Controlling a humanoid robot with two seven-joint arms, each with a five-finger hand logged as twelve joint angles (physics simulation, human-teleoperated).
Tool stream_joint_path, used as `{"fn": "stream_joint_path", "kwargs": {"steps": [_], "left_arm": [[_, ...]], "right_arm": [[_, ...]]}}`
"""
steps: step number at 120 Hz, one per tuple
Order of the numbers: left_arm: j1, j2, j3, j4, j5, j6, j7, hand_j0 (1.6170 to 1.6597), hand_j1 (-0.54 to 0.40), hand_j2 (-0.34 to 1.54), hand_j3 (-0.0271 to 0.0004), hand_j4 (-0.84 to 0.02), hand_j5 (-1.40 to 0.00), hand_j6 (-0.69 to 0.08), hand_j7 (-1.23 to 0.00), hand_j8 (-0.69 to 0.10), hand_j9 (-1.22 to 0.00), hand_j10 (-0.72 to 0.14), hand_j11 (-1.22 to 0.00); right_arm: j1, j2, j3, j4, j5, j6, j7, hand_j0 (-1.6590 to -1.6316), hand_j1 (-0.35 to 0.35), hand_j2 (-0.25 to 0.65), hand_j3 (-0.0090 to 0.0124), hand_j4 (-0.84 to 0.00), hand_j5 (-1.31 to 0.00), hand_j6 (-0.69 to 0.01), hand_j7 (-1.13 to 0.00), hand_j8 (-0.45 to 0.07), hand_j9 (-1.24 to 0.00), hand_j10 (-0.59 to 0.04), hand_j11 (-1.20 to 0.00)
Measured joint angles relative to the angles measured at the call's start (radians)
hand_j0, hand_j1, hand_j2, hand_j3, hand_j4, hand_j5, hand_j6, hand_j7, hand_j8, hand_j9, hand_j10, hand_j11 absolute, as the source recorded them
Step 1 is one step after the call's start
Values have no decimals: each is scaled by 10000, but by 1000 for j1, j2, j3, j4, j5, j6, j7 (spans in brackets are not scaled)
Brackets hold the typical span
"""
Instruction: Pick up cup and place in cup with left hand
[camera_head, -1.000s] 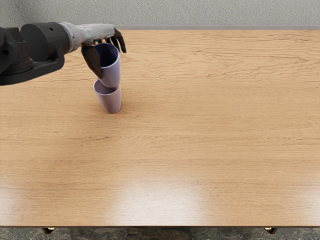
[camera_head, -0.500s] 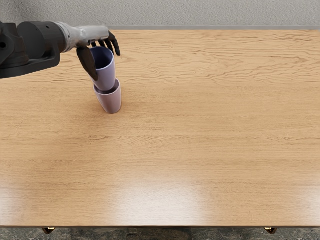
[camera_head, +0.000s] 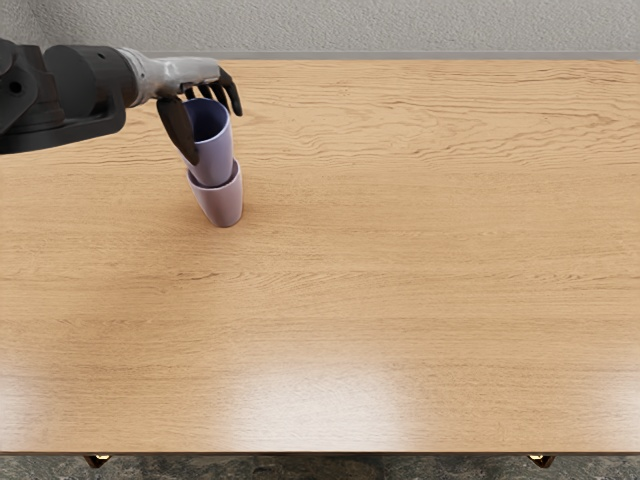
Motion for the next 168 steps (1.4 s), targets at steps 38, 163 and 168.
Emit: {"fn": "stream_joint_path", "kwargs": {"steps": [38,163,168], "left_arm": [[5,-12,-1,12,2,8,0,16563,-659,600,0,-4103,-5508,-3921,-5437,-3404,-5529,-3991,-5471],[-17,-184,-6,27,-407,-8,0,16580,2916,107,0,-507,-639,-513,-638,-508,-637,-503,-636],[-8,-173,-8,27,-523,-52,0,16580,2997,92,0,-438,-550,-443,-548,-438,-548,-433,-547]], "right_arm": [[0,0,0,0,0,0,0,-16581,-3491,0,0,-2,0,-3,0,-2,0,-1,0],[0,0,0,0,0,0,0,-16581,-3491,0,0,-1,0,-2,0,-1,0,-1,0],[0,0,0,0,0,0,0,-16581,-3491,0,0,-1,0,-2,0,-1,0,-1,0]]}}
